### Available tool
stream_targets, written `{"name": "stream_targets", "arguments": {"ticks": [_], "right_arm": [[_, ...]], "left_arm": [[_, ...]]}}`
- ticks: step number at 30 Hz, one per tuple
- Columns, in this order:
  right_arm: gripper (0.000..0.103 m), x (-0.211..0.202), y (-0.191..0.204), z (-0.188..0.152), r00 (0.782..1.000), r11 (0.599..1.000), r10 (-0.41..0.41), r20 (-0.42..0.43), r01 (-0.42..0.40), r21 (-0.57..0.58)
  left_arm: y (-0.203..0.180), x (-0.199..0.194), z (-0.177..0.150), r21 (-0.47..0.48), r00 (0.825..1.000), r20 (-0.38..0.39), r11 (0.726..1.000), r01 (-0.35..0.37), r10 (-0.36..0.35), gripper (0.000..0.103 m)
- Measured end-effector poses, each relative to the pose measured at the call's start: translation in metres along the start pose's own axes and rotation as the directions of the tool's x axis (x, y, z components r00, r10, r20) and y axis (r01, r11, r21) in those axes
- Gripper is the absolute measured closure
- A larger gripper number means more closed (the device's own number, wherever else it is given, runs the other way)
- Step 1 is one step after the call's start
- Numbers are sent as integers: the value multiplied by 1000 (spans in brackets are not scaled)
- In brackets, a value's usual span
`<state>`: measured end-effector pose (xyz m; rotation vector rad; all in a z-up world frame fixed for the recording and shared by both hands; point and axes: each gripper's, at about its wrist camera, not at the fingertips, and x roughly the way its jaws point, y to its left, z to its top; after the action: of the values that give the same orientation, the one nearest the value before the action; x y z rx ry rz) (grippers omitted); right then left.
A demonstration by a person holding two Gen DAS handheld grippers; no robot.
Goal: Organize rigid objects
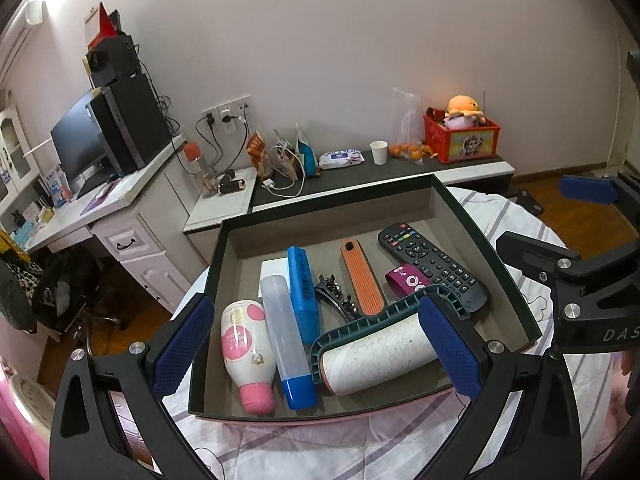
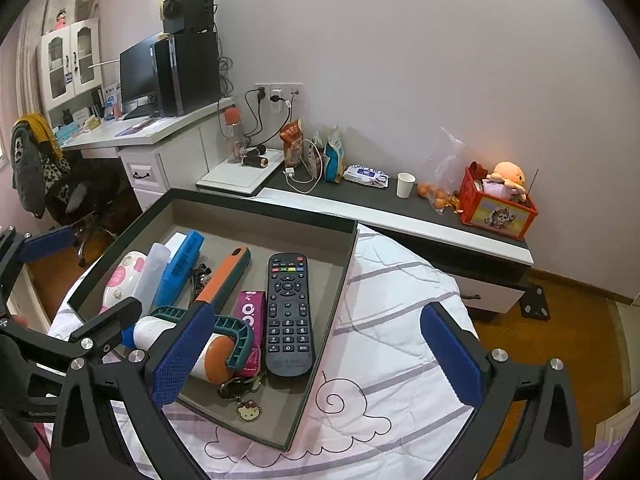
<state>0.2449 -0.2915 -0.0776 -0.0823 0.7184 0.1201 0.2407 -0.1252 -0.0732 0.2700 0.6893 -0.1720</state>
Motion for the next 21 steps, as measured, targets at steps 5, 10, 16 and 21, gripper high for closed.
{"name": "stream_targets", "arguments": {"ticks": [5, 10, 16, 21], "right_arm": [[0, -21, 3, 1, 999, 1000, 0, 36, 0, 4], [0, -68, 16, 1, 991, 999, -31, 127, 32, -4], [0, -136, 38, -11, 963, 999, -49, 266, 47, 12], [0, -186, 66, -31, 934, 996, -85, 348, 84, 19]], "left_arm": [[4, -28, -2, -3, 999, 51, 1000, -16, 16, 0], [14, -74, -7, -32, 990, 138, 999, -33, 37, 0], [35, -143, -26, -99, 964, 253, 994, -53, 77, 0], [46, -193, -49, -129, 945, 309, 989, -70, 107, 0]]}}
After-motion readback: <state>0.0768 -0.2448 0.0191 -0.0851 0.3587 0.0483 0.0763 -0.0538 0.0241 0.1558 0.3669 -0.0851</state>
